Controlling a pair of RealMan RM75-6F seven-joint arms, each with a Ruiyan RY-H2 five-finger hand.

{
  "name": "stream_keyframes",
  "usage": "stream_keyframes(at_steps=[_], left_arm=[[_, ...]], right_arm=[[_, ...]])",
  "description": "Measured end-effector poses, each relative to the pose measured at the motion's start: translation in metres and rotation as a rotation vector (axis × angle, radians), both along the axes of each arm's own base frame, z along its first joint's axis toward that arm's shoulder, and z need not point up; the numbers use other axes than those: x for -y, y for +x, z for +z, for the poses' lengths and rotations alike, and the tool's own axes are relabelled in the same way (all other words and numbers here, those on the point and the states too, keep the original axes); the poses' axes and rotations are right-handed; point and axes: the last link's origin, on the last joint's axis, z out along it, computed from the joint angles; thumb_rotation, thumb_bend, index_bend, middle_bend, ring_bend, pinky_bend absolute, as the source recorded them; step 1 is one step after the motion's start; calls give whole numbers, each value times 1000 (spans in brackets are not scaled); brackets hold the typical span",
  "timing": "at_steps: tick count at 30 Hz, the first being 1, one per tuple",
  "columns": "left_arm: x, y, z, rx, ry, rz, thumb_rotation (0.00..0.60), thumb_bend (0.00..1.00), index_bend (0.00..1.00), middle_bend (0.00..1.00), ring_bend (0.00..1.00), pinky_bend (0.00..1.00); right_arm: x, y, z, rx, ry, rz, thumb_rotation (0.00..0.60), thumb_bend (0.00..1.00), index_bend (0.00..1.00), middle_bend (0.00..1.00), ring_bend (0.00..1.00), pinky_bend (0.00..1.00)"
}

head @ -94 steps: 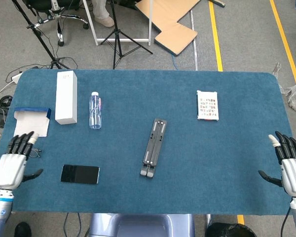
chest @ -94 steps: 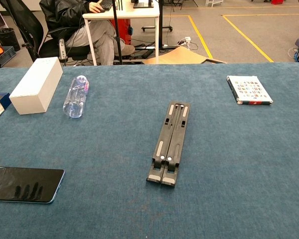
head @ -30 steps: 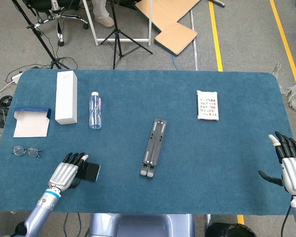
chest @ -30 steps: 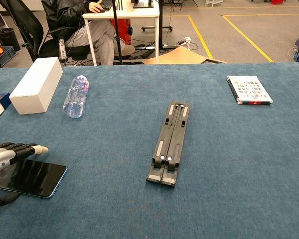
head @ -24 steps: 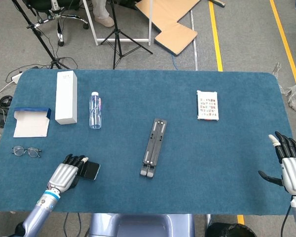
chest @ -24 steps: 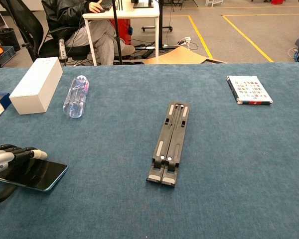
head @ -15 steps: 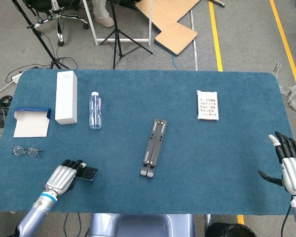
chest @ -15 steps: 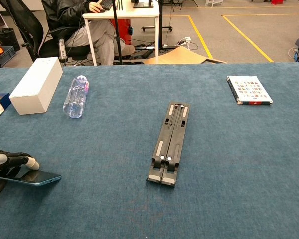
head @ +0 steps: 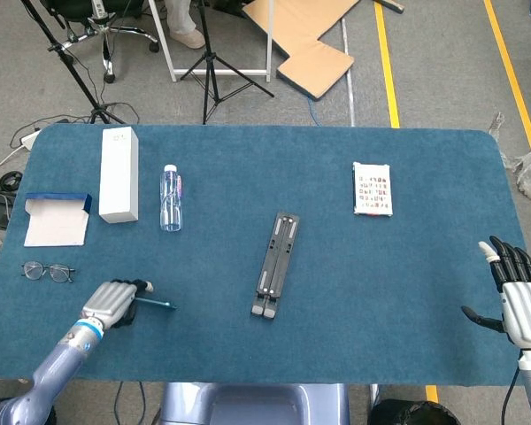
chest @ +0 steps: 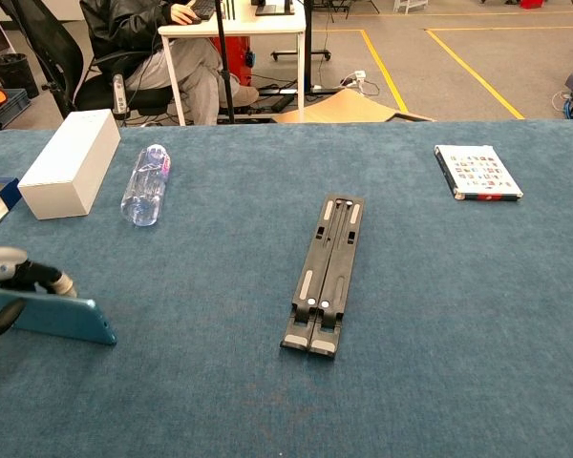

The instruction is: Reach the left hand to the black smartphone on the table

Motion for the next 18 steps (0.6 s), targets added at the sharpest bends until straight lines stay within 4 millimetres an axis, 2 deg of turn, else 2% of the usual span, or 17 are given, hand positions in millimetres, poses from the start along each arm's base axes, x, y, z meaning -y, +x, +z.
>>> stream_keyframes(at_steps=[3,6,8,10,14,18], left_arm=[[-23,15,1,1,45,-31,600,839,217,159,170,121],[-36,20,1,0,108,-70,600,757,117,73,65,42],[-43,21,0,3,151,-105,600,645,37,12,8,4],[-51,23,0,13,201,-142,600,535,4,0,0,0],[-58,26,6,58,284,-202,600,326,0,0,0,0],[-58,27,25,108,416,-288,600,163,0,0,0,0]], right_arm=[[0,-1,-1,-3,1,-4,600,0,0,0,0,0],[1,-2,-2,-6,5,-9,600,0,0,0,0,0],[1,-2,-2,-8,7,-11,600,0,0,0,0,0],[1,-2,-3,-9,7,-13,600,0,0,0,0,0],[1,-3,-2,-7,5,-15,600,0,0,0,0,0],[0,-2,-1,0,3,-9,600,0,0,0,0,0]])
